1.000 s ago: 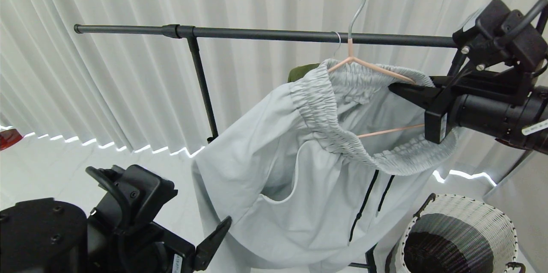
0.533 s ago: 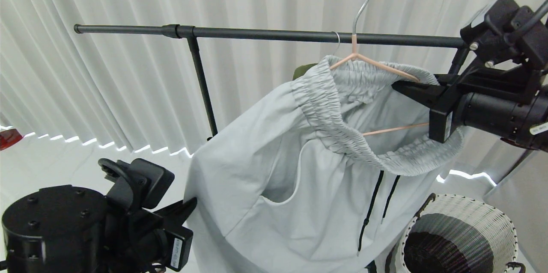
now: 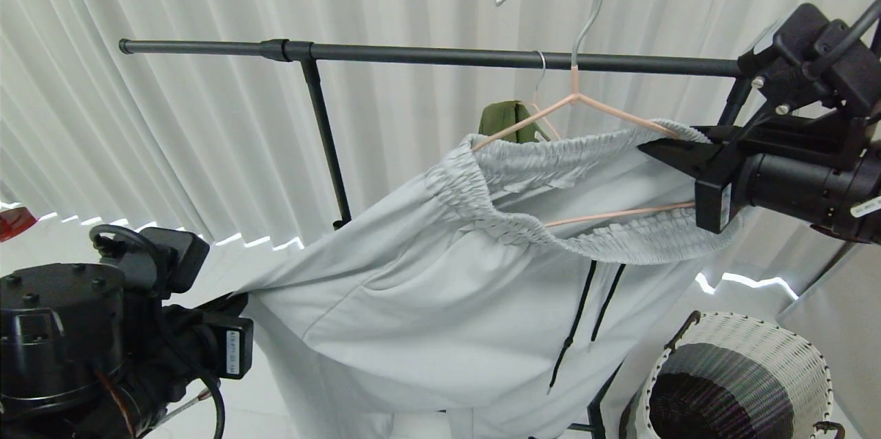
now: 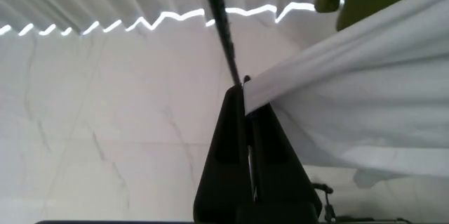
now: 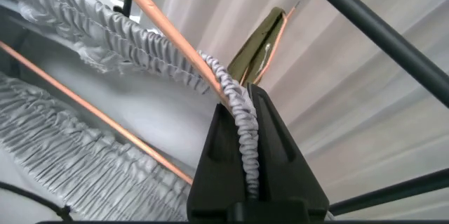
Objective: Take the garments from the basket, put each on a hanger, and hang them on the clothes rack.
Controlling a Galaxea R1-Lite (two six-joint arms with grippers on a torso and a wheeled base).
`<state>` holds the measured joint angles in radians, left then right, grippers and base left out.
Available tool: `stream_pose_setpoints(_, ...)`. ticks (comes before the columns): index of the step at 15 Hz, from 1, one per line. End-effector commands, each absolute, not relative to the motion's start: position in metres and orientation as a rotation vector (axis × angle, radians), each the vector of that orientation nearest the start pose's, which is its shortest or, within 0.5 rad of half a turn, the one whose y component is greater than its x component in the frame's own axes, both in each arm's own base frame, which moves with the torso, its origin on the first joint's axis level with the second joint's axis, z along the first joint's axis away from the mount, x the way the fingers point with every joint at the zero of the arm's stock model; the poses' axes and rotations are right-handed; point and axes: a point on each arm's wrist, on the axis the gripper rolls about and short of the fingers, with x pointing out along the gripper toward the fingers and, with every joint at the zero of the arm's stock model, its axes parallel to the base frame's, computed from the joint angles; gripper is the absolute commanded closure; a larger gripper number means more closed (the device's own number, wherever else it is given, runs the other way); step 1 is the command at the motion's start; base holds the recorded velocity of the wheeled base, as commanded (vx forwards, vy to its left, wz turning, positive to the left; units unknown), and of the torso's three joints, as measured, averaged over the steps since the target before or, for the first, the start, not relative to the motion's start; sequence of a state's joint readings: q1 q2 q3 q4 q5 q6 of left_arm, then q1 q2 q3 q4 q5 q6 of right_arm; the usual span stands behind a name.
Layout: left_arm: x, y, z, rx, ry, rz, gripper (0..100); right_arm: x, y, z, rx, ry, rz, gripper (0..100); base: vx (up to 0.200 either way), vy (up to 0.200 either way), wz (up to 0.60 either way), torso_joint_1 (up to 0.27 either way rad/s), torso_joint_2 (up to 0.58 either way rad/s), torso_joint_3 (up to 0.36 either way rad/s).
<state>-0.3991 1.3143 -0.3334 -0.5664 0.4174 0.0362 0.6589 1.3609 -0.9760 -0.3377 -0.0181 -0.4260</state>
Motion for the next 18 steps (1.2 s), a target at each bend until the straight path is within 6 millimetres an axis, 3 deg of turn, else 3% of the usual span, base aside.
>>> stream_pose_setpoints(1, 0.169, -0.054, 0.145, 0.197, 0.394, 0.052, 100, 0.181, 0.139, 0.295, -0.425, -0.098, 0.637, 100, 0.000, 0.000, 0.00, 0.000, 0.00, 0.000)
stream_pose_setpoints(5, 0.166, -0.056, 0.145, 0.243, 0.388, 0.025, 100, 0.180, 0.138, 0.295, -0.428, -0.091, 0.640, 100, 0.000, 0.000, 0.00, 0.000, 0.00, 0.000)
stream_pose_setpoints(6, 0.164, -0.058, 0.148, 0.248, 0.366, 0.004, 0, 0.180, 0.138, 0.295, -0.428, -0.091, 0.640, 100, 0.000, 0.000, 0.00, 0.000, 0.00, 0.000)
stream_pose_setpoints(13, 0.149, -0.061, 0.159, 0.271, 0.295, -0.049, 0, 0.182, 0.135, 0.292, -0.404, -0.046, 0.564, 100, 0.000, 0.000, 0.00, 0.000, 0.00, 0.000)
stream_pose_setpoints(15, 0.142, -0.057, 0.155, 0.331, 0.297, -0.055, 0, 0.180, 0.120, 0.292, -0.419, 0.002, 0.468, 100, 0.000, 0.000, 0.00, 0.000, 0.00, 0.000)
stream_pose_setpoints(18, 0.131, -0.052, 0.146, 0.374, 0.317, -0.061, 0, 0.164, 0.079, 0.292, -0.447, 0.116, 0.289, 100, 0.000, 0.000, 0.00, 0.000, 0.00, 0.000)
